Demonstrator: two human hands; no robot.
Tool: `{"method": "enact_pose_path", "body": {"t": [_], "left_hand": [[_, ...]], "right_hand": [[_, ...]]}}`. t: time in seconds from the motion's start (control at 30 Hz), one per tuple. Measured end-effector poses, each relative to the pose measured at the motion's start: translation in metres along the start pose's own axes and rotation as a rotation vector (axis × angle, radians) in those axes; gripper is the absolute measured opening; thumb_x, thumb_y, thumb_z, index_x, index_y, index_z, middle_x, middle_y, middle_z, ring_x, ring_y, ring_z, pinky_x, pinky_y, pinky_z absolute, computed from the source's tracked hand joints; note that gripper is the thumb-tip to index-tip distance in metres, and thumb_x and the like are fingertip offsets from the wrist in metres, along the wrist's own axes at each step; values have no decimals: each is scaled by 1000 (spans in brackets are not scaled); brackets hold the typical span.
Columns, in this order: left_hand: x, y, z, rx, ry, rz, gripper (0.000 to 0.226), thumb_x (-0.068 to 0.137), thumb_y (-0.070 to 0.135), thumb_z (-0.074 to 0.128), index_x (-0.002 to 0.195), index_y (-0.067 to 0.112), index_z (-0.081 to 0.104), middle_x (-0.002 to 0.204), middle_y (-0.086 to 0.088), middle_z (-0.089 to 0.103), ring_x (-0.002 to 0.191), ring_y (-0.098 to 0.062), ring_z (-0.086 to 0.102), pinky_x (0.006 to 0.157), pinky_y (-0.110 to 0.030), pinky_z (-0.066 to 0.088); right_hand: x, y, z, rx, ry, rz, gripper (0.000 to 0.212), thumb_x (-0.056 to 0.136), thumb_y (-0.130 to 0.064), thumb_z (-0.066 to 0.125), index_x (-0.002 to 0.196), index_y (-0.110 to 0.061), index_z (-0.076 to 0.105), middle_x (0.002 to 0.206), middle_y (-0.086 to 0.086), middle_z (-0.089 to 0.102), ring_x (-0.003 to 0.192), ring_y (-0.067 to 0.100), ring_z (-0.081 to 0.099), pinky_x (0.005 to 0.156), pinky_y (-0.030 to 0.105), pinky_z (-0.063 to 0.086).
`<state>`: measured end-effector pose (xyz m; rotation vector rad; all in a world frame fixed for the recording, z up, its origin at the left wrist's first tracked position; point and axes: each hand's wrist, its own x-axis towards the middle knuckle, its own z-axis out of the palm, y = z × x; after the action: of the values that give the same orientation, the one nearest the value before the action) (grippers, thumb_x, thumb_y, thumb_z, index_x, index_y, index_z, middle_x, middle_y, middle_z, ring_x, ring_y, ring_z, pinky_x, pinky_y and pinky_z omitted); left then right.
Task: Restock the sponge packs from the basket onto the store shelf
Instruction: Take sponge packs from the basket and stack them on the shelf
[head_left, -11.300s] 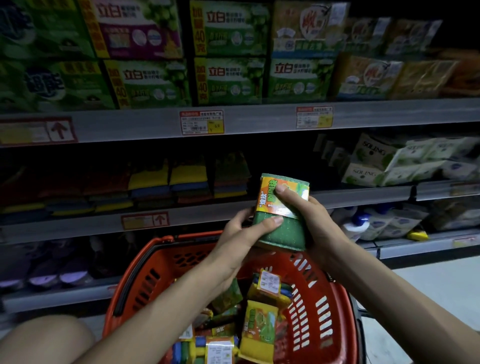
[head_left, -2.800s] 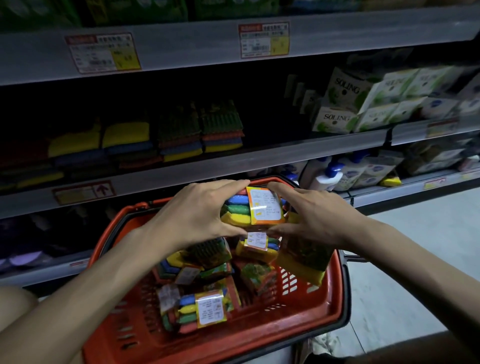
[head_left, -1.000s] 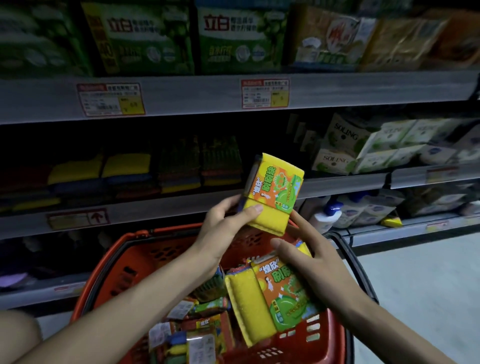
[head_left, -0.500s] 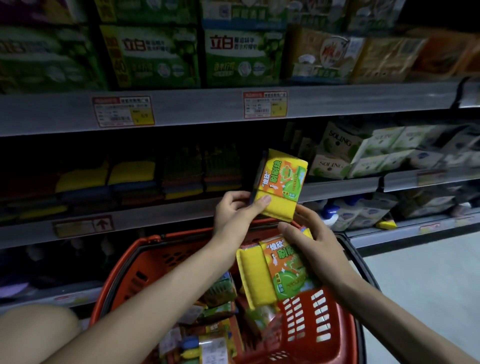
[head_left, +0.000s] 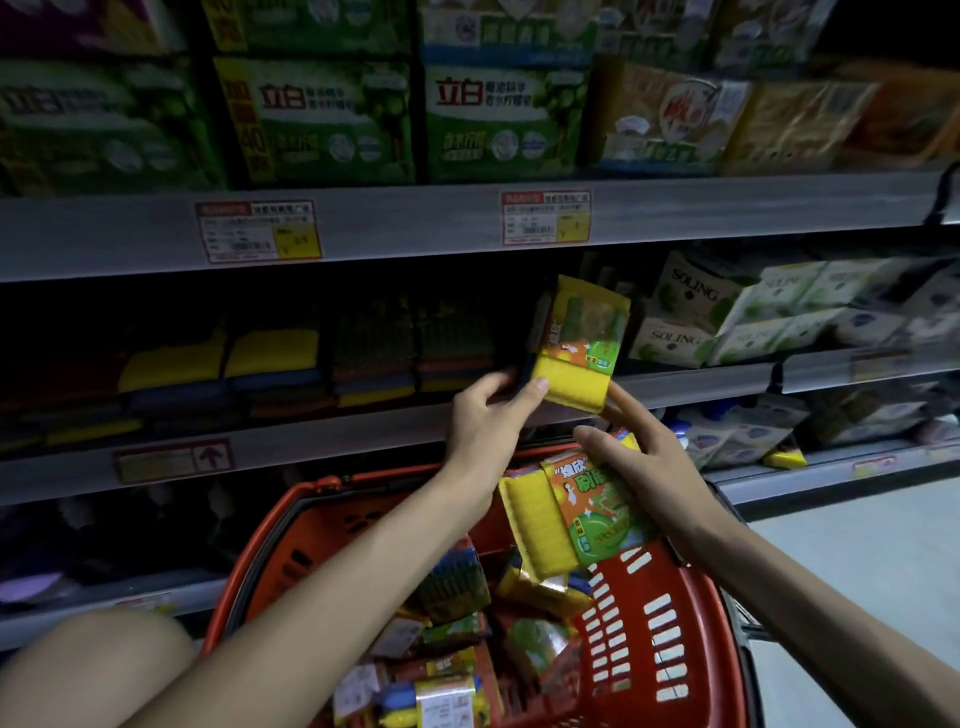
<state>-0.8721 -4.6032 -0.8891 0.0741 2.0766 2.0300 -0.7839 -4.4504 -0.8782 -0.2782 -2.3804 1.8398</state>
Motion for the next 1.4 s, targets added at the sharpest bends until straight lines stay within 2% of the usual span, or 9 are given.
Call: {"method": "enact_pose_path", "body": {"t": [0.13,0.3,0.47,0.53,0.7,0.83,0.97,1.2,1.4], "left_hand": [[3,2,3,-16,-24,-1,54,95,40,69,142,16,58,126,4,69,115,-9,64,102,-36,53],[5,4,5,-21,-26,7,57,97,37,65,149,16,51,141,1,62,126,-12,59,109,-41,48],[4,6,8,-6,-60,-42,52,99,34,64,148,19,52,111,24,64,105,8,62,100,-30,52],[4,5,10,-21,-51,-67,53,99,33,64,149,20,49,100,31,55,102,5,62,102,-33,52],[1,1,13,-68,-2,-121,85,71,63,71,141,22,49,141,-1,60,127,-17,60,108,-48,49],[1,3,11,-41,-14,-107,43,94,36,67,134,22,59,117,5,72,107,-10,69,97,-39,56],[3,2,12,5,-8,-93,36,100,29,62,135,22,60,105,7,73,88,-2,71,70,-18,56],[-3,10,14,-17,2,-128,45,98,36,62,141,24,56,115,-3,74,97,-14,73,89,-43,61],[-1,10,16,-33,37,-106,59,81,50,61,136,30,61,115,0,74,103,-15,72,93,-47,59]], "right_hand": [[9,0,-2,21,6,-6,53,88,-39,77,128,-63,53,121,-25,69,109,8,71,94,33,56],[19,-3,-9,-5,11,-23,54,82,-46,76,128,-64,53,127,-27,66,117,8,67,99,36,53],[33,-4,-12,28,3,-7,50,85,-43,79,118,-64,50,106,-43,63,110,-3,67,94,29,54],[36,-4,-10,34,-12,4,44,91,-33,76,118,-59,53,100,-44,65,99,-5,70,88,26,54],[46,5,-7,-6,7,29,63,88,-42,77,145,-37,50,131,-17,63,105,1,70,91,27,56],[48,1,-6,3,-17,19,50,93,-31,74,137,-38,53,116,-21,68,93,-3,72,75,14,56],[50,-2,-6,5,-31,20,45,93,-26,73,135,-34,57,105,-14,76,91,9,75,71,18,55],[52,-12,-5,-23,-25,31,45,93,-26,73,134,-29,56,109,-2,74,86,8,74,70,16,57],[59,-17,-10,-41,-32,47,33,91,-29,75,114,-44,56,107,-3,74,87,10,74,76,23,59]]}}
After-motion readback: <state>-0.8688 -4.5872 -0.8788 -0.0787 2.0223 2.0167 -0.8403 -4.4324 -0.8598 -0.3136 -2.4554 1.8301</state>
